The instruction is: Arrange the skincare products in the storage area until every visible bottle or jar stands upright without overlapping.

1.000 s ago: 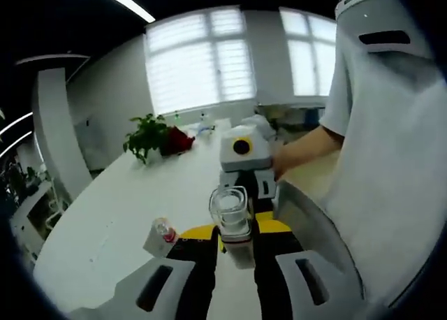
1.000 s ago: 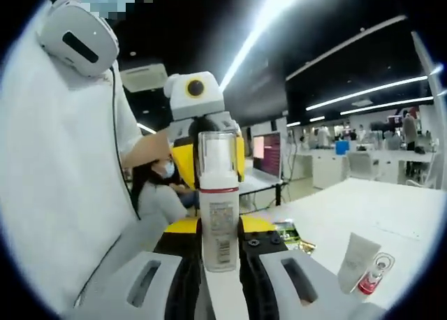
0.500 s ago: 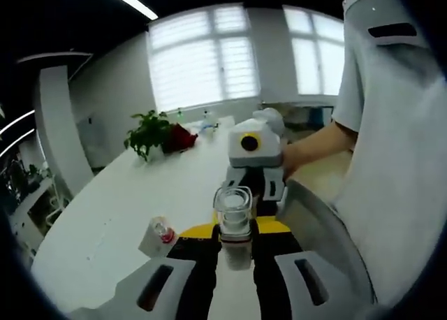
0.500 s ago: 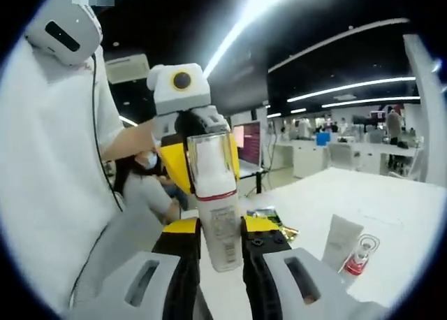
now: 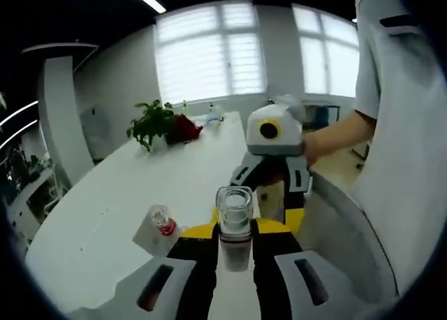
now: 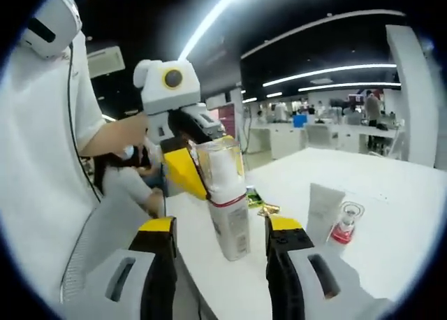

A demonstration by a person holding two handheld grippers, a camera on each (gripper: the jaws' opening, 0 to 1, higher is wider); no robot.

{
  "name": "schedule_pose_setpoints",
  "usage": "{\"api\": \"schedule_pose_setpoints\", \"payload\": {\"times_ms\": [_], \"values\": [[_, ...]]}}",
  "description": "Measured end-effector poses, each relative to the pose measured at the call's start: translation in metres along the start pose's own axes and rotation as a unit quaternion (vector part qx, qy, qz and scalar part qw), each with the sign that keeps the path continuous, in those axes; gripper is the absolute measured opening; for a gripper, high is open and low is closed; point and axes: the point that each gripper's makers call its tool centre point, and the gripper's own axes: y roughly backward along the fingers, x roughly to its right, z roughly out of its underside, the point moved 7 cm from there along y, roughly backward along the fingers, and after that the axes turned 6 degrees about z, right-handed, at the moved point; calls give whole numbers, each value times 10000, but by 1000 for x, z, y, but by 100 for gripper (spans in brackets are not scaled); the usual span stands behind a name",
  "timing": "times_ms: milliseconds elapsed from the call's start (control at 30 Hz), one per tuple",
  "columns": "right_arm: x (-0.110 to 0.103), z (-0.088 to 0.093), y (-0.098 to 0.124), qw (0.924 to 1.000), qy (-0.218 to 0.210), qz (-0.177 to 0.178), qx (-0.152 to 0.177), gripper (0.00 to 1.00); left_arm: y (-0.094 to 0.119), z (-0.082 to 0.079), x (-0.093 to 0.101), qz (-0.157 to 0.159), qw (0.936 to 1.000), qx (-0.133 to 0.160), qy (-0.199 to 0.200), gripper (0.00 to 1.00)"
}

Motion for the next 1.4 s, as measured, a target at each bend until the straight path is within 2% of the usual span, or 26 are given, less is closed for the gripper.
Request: {"api": "schedule_pose_setpoints", "payload": {"times_ms": [400,467,600,833,1033,1400], "values": [[21,19,1,9985,-155,424,-297,78,-1,2,3,-60,9999,-72,79,21],[24,22,1,9981,-191,463,-357,80,-45,60,-51,-73,9999,-77,103,21],[30,27,1,9971,-213,561,-462,85,-59,79,-67,-61,9998,-132,156,21],[39,36,2,9949,-328,759,-572,93,-79,102,-88,8,9996,-155,241,20],[43,47,1,9924,-488,896,-685,99,-96,108,-94,82,9996,-44,271,19],[48,53,2,9888,-720,1043,-784,99,-111,130,-107,127,9993,-37,343,18]]}}
